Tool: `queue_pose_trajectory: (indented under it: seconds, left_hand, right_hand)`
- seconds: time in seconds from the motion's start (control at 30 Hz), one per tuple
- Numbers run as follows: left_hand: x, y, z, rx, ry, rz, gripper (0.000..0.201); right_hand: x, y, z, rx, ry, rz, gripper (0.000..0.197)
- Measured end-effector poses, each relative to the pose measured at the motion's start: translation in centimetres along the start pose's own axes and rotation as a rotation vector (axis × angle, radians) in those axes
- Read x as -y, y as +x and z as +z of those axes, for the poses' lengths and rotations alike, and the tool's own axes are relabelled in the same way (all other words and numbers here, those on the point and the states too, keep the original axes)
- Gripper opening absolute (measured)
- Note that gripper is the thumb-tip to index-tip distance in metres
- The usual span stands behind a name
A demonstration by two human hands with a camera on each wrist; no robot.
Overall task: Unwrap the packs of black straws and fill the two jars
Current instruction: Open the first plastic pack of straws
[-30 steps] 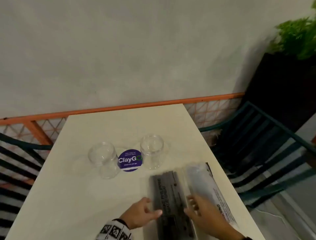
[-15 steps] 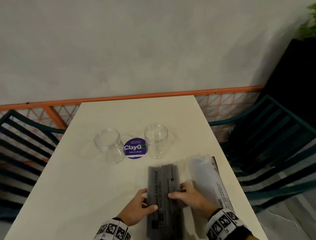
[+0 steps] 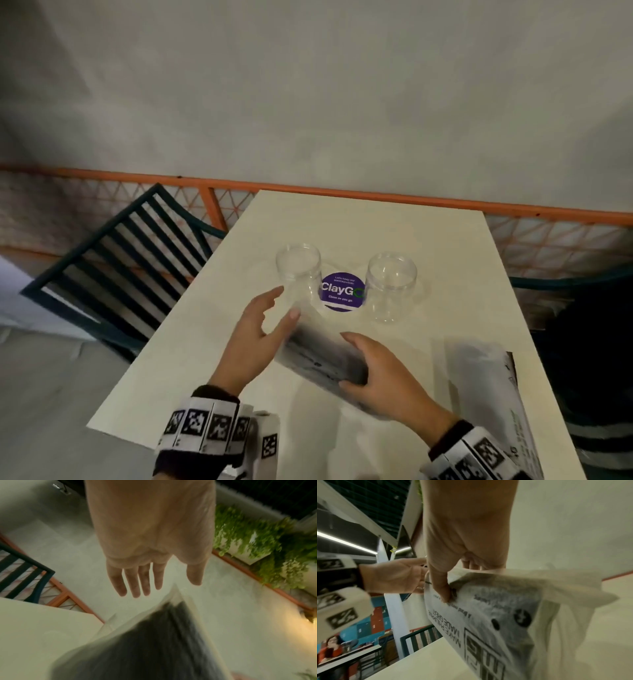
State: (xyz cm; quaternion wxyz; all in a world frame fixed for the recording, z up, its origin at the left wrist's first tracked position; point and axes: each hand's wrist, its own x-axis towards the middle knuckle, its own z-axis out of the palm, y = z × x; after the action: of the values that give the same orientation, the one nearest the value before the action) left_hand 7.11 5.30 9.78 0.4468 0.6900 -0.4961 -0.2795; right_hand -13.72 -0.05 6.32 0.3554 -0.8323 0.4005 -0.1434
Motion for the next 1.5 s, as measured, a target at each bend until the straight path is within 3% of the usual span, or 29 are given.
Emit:
queue_pose_trajectory:
  seconds: [0.1, 0.17, 0.3, 0.53, 0.73, 1.03, 1.17, 1.33, 1.5]
  left_hand:
    - [-0.1, 1.0, -1.5, 0.053, 0.025, 0.017, 0.02]
    - [0.3, 1.2, -2.2, 0.037, 0.0, 0.032, 0.008]
    - [1.4, 1.3, -2.6, -0.028, -0.063, 0.052, 0.013]
    - [1.4, 1.9, -2.7, -0.052, -0.204, 0.084, 0.015]
    - [1.8, 2.0, -4.1, 0.038, -0.233, 0.08, 0.011]
    - [2.3, 2.7, -5.3, -0.133, -0.147, 0.155, 0.011]
    - [2.1, 3.3, -6.3, -0.18, -0.165, 0.171, 0.011]
    - [1.4, 3.8, -6.9, -0.213, -0.148, 0.213, 0.016]
    - [1.1, 4.6, -8.2, -0.261, -0.171, 0.245, 0.012]
  right_hand:
    - [0.9, 0.6, 0.8, 0.001, -0.068, -0.044, 0.065]
    - [1.3, 1.0, 1.1, 0.002, -0.069, -0.04, 0.064]
    - [2.2, 2.0, 1.1, -0.007, 0.012, -0.065, 0.061]
    - [6.7, 5.9, 0.5, -0.214, 0.311, -0.138, 0.023]
    - [8.8, 7.2, 1.6, -0.244, 0.415, -0.112, 0.007]
    - [8.1, 6.5, 1.7, -0.337, -0.015, -0.144, 0.015]
    - [7.1, 5.7, 0.3, -0.38, -0.127, -0.134, 0.036]
    - [6.0, 5.0, -1.2, -0.46, -0.2, -0.107, 0.036]
    - [5.0, 4.2, -3.2, -0.565, -0.248, -0.094, 0.022]
